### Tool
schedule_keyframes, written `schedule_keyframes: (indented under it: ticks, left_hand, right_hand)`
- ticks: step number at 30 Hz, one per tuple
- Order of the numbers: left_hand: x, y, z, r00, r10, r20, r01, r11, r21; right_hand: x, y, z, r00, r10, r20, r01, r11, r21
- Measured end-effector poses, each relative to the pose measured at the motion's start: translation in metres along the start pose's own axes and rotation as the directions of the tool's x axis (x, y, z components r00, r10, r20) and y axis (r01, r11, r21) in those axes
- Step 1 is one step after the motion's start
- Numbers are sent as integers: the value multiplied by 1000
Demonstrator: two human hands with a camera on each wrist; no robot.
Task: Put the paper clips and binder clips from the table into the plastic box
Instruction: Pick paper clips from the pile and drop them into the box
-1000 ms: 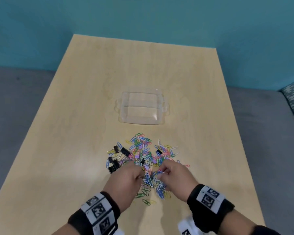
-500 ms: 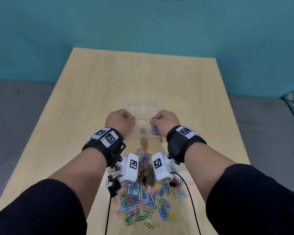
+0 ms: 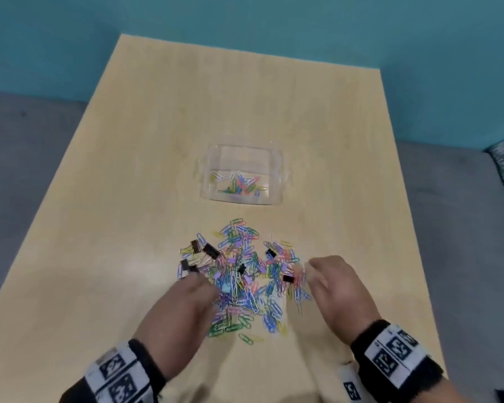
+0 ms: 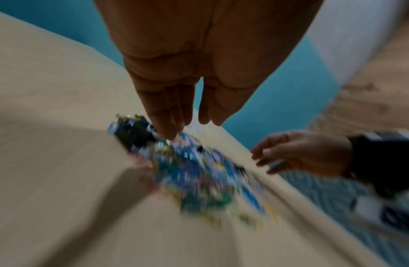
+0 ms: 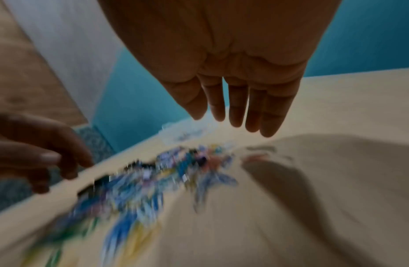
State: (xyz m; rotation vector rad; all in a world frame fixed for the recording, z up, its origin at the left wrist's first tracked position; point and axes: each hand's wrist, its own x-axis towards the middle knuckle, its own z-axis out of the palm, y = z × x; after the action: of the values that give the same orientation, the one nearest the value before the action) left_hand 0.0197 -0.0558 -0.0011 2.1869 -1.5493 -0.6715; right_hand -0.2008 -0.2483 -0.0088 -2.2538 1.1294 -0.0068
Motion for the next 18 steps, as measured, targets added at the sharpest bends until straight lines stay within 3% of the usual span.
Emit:
schedule_keyframes:
  ticks: [4, 7, 10, 13, 16, 18]
  left_hand:
    - [-51, 2, 51, 991, 107, 85, -122, 971, 206]
    - [-63, 3, 83, 968, 65, 241, -132, 952, 276]
    - [-65, 8, 95, 945, 52, 322, -157, 938, 308]
    - [-62, 18, 87, 972, 31, 234, -105, 945, 310]
    - [-56, 23, 80, 992, 7, 123, -41, 959, 279]
    - [-49, 24, 81, 993, -3, 115, -30, 958, 285]
  right_hand:
    - [-48, 23, 34, 994, -85, 71, 97, 977, -189]
    - [-68, 14, 58, 979, -103, 175, 154, 937, -312]
    - [-80, -6, 74, 966, -139, 220, 205, 927, -314]
    - [-85, -14, 71, 958, -221, 185, 260, 940, -221]
    - [-82, -18, 60, 988, -94, 119, 117, 970, -211]
    - [-76, -27, 63, 983, -61, 171, 101, 966, -236]
